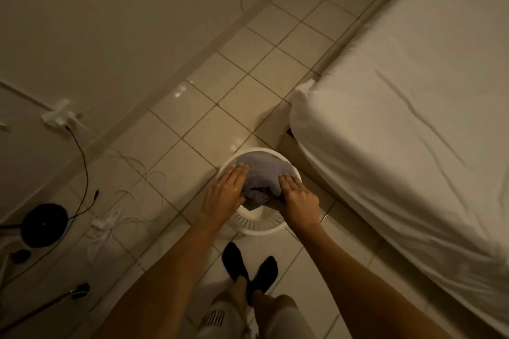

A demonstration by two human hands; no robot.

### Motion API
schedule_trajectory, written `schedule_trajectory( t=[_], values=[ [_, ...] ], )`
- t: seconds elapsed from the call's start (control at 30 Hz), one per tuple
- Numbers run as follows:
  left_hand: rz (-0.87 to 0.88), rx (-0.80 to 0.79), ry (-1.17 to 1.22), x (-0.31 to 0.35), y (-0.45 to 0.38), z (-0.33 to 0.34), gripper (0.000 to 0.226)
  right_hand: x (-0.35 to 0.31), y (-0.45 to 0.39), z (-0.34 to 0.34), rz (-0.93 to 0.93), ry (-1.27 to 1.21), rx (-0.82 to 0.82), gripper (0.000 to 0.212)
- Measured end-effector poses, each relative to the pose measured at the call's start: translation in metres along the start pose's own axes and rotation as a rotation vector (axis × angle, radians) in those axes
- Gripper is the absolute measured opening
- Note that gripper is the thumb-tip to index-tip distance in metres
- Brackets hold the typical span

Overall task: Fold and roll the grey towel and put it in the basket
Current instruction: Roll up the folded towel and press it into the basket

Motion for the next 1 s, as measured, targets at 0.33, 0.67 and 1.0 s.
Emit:
schedule_trajectory(
  t=[0.33, 0.67, 1.0],
  values=[
    [0.196, -0.061, -0.037, -0.024, -0.031, 0.053, 0.092, 0.018, -0.008, 0.055, 0.166, -0.023, 0.070, 0.061],
    [0.456, -0.147, -0.029, -0.051, -0.070, 0.139, 0.088, 0.051, -0.016, 0.144, 0.437, -0.036, 0.139, 0.060],
    [0.600, -0.208, -0.100, -0.071, -0.102, 0.226, 0.081, 0.088, -0.036, 0.231, 0.572, -0.095, 0.186, 0.056]
  ],
)
Point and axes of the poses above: each hand's wrist, its own y-axis away from the middle knuckle, its own z-axis out of the palm, x = y × z, the point moved 8 cm from there along -y, towards the middle knuckle, and after that the axes turned 8 degrees about -y, right-handed, at the moved point
